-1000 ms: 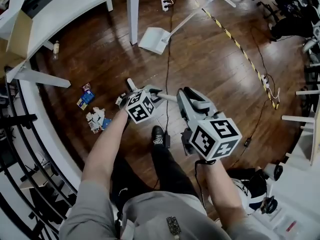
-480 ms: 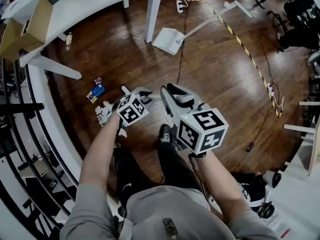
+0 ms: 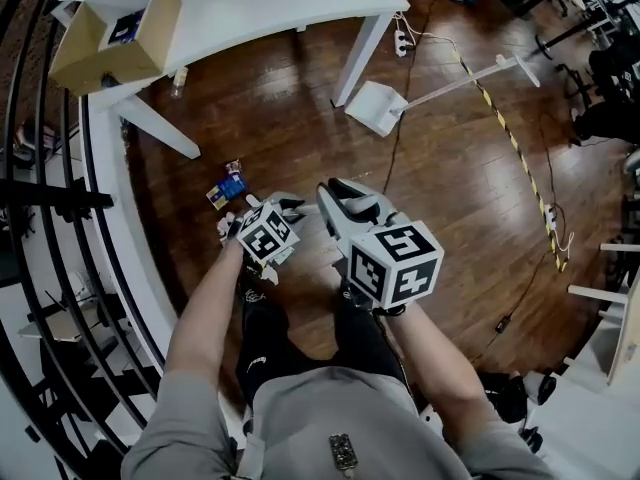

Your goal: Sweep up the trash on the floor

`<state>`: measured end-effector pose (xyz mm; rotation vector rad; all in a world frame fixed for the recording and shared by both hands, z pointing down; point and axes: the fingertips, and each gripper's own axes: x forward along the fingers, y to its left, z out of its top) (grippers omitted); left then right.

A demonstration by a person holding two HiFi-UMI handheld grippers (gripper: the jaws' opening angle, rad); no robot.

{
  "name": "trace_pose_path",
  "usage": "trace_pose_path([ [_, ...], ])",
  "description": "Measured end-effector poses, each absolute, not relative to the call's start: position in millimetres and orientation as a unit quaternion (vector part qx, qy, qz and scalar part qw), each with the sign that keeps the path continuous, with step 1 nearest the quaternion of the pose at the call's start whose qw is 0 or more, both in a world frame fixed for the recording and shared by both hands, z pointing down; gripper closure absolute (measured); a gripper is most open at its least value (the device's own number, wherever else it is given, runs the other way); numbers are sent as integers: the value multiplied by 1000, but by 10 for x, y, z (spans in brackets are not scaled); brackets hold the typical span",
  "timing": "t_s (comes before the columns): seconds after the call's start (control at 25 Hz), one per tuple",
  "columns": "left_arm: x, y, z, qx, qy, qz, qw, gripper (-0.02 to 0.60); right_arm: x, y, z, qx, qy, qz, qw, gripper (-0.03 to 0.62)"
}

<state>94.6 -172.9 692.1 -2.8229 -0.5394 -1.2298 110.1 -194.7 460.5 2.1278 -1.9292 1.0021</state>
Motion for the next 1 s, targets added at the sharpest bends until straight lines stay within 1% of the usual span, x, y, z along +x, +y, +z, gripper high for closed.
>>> trace_pose_path([
  [0.16, 735, -2172, 6769, -914, -149, -378, -3, 471, 879, -2380, 4444, 699, -637, 320, 53, 528],
  [0.28, 725, -2473, 6532, -922, -133, -363, -6, 471, 783, -2698, 4190, 691, -656, 297, 65, 528],
  [0.52, 1224, -3432, 6222, -944, -30, -328, -15, 471, 988, -3500, 3843, 638, -730, 222, 102, 526],
  [0.68, 1358, -4015, 6358, -944, 36, -327, -20, 469, 1050, -3948, 3991, 587, -777, 195, 117, 526],
  [0.84, 1219, -4411, 6713, -935, 79, -344, -38, 466, 1025, -4293, 4354, 545, -802, 210, 126, 527],
  [1.0, 944, -4501, 6926, -928, 115, -349, -69, 462, 866, -4396, 4578, 518, -814, 234, 123, 526],
])
